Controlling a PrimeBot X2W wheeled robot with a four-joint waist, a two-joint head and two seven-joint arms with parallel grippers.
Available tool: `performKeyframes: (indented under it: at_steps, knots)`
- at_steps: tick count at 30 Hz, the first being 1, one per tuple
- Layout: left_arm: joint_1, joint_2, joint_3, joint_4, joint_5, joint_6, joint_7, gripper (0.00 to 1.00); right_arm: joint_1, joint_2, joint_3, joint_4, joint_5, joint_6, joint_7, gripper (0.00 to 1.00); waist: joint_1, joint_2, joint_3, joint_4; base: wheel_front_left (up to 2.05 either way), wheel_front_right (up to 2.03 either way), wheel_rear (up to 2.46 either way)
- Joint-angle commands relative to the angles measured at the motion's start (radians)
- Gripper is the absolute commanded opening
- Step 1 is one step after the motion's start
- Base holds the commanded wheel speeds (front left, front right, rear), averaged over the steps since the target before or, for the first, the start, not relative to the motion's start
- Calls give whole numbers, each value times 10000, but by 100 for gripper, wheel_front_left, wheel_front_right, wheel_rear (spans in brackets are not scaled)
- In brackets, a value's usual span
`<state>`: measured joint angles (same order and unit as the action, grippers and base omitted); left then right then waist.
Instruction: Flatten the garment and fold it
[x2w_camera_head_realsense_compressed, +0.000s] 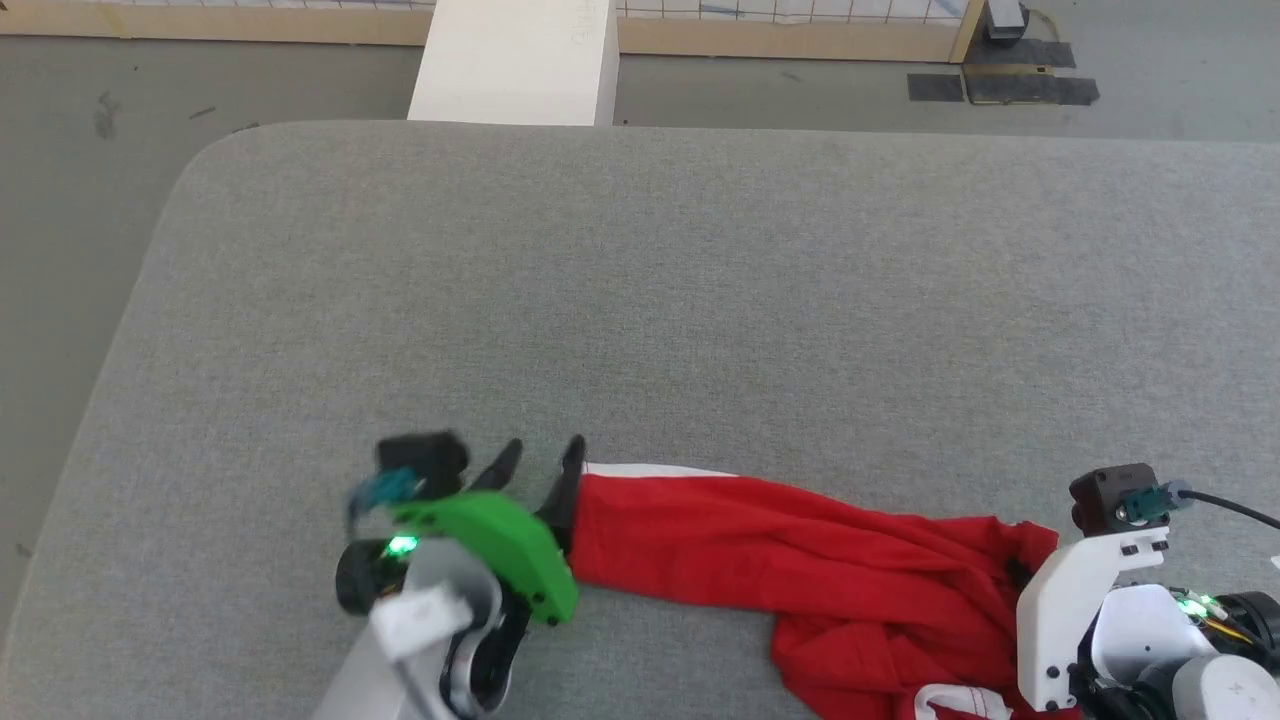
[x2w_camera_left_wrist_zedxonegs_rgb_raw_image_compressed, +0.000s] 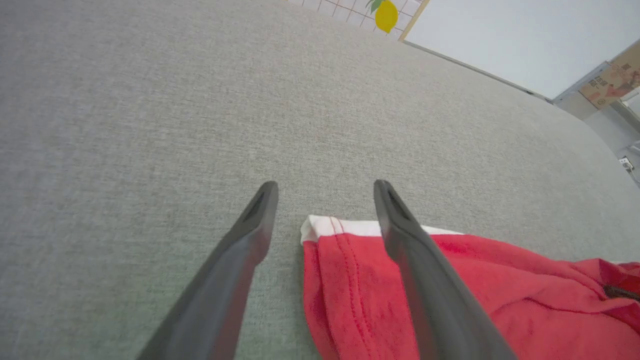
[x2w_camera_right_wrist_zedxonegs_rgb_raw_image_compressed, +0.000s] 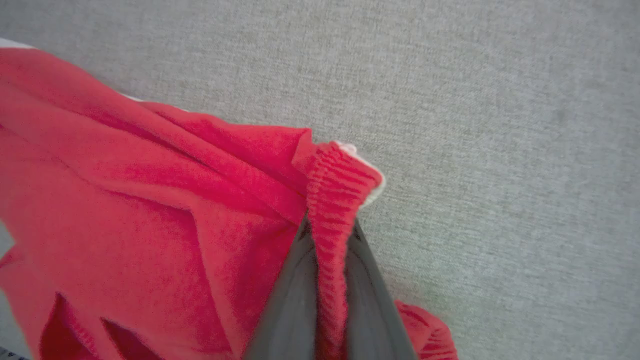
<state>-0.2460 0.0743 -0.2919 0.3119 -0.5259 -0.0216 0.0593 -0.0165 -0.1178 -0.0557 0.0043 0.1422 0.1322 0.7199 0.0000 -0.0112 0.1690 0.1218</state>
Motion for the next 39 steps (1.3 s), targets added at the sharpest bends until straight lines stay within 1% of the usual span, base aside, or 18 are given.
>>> performKeyframes:
  at_steps: [1,2,5,7,9,11,12,13,17,20,24,28,32,33,35,37,39]
  knots:
    - [-346,133,-132,203,67,172,668,100,-134,22,-11,-67,54,-15,-38,0,0,112,28,-37,0,0,0]
    - [-496,182,-250,350,130,288,1166,100,-149,29,-2,-82,58,-15,-28,0,0,112,48,-61,0,0,0]
    - [-860,314,-568,865,356,846,2796,100,-214,73,45,-107,79,-15,-18,0,0,112,105,-203,0,0,0]
    - [-939,356,-694,1080,400,1140,3639,100,-260,101,69,-105,80,-15,-47,0,0,112,140,-311,0,0,0]
    - [-944,326,-688,1068,288,1228,3951,100,-285,124,104,-99,79,-15,-81,0,0,112,192,-426,0,0,0]
    - [-869,278,-729,1047,132,1123,4064,98,-282,137,87,-77,87,-15,-116,0,0,112,234,-507,0,0,0]
    - [-831,241,-737,1011,46,1052,4025,59,-274,141,61,-73,91,-15,-129,0,0,112,253,-534,0,0,0]
    - [-770,194,-778,983,-51,937,3972,0,-265,142,23,-68,88,-15,-149,0,0,112,268,-566,0,0,0]
    - [-521,49,-956,913,-424,505,3815,0,-265,132,-146,-47,58,-15,-220,0,0,112,242,-641,0,0,0]
    - [-450,-26,-872,733,-723,287,3411,0,-341,136,-286,-81,82,-15,-312,0,0,112,161,-655,0,0,0]
    - [-613,-81,-404,223,-1171,128,2624,0,-653,106,-371,-173,328,-15,-401,0,0,112,66,-649,0,0,0]
    - [-1192,-14,197,-365,-1590,-57,2109,0,-1501,-58,-384,-329,834,-15,-377,0,0,112,111,-666,0,0,0]
    - [-2393,303,742,-618,-1822,-307,1886,0,-3098,-143,-287,-66,1845,-15,7,0,0,112,350,-830,0,0,0]
    - [-2843,519,781,-557,-1642,-347,1832,0,-3661,-208,-240,75,2023,-15,88,0,0,112,453,-878,0,0,0]
    - [-3711,589,1104,-385,-1796,-384,1702,0,-4784,-136,-209,397,2407,-15,210,0,0,112,686,-992,0,0,0]
    - [-4699,987,1143,-92,-1450,-435,1641,0,-5985,-18,-175,811,2613,-15,318,0,0,112,946,-1134,0,0,0]
    - [-5750,1533,978,340,-744,-457,1534,0,-7198,61,-187,1376,2579,-15,288,0,0,112,1189,-1271,0,0,0]
